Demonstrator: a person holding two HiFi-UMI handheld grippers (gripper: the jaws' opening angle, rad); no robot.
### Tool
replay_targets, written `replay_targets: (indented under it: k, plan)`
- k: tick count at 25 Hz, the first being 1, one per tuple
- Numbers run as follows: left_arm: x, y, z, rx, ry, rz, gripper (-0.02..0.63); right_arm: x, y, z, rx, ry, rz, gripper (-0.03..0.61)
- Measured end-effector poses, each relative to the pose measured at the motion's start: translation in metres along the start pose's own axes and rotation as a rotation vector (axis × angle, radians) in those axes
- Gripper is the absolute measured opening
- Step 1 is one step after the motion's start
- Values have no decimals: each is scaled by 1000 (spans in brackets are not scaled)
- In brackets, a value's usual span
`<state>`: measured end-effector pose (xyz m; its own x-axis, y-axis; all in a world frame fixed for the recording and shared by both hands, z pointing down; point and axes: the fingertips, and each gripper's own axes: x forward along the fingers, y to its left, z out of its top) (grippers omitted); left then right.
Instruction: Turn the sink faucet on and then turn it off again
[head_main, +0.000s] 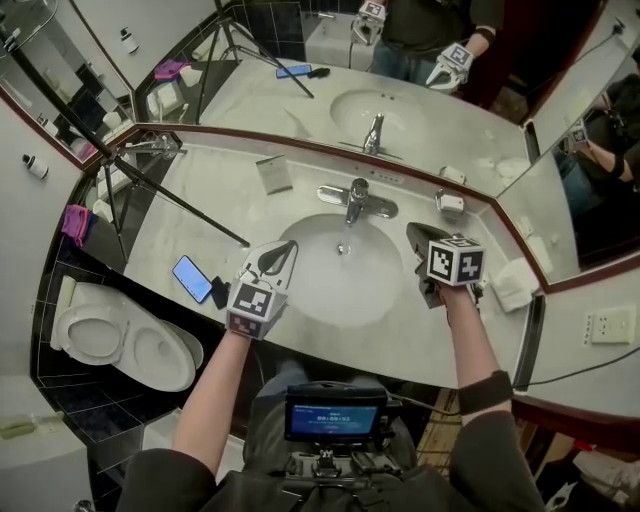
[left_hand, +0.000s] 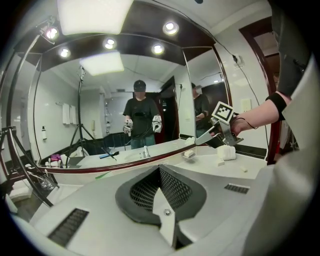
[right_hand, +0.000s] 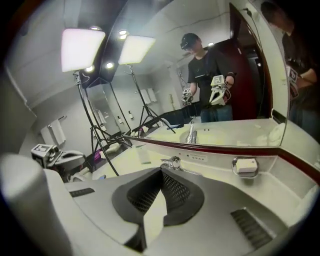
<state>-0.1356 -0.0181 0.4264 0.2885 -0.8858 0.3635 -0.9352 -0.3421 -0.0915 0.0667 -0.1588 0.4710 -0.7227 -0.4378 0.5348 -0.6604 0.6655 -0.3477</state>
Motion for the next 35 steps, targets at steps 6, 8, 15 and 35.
replay_targets:
  k: [6,8,15,35]
  plan:
    - [0,0,11,-54,-19,11,0,-56,-20,-19,-93,-57,-90,3]
    - [0,-3,11,-45,-16,4,0,-68,-23,-26,-108,-66,-108,3]
    - [9,-17,4,-18,-3,-21,0,-92,-37,-38,-140,-69,-134,3]
    - [4,-50,-5,-88,12,11,0,-61,-27,-39,-400,8,-72,2]
